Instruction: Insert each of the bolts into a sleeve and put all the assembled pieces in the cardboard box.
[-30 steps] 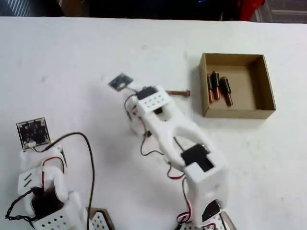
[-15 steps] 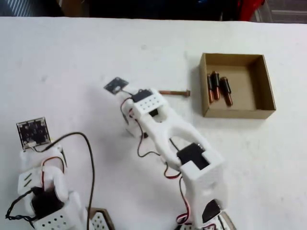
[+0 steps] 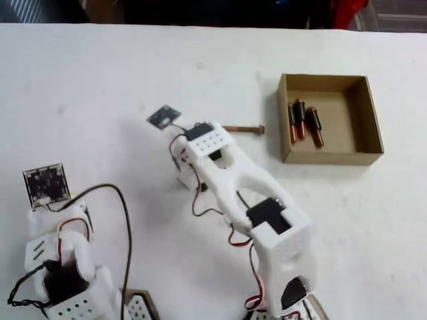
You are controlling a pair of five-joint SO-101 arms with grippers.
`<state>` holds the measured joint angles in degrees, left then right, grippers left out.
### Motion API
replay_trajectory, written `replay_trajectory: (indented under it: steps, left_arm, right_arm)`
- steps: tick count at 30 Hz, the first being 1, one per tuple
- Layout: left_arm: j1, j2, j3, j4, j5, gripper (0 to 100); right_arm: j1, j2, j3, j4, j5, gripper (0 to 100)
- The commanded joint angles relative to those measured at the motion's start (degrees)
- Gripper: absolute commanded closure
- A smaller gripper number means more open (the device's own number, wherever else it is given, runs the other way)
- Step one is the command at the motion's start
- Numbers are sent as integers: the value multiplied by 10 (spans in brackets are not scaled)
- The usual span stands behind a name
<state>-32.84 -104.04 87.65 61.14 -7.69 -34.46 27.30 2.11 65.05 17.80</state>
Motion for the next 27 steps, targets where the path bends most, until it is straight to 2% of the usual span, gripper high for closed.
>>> replay_trajectory:
  steps: [1, 9, 27]
  left_arm:
    - [14, -7, -1, -18, -6, 976]
    - [15, -7, -1, -18, -6, 976]
    - [33, -7, -1, -16, -30, 976]
  right_arm:
    - [0, -22, -14, 20, 8, 982]
    - [29, -150, -48, 102, 8, 982]
    - [166, -560, -46, 207, 8, 982]
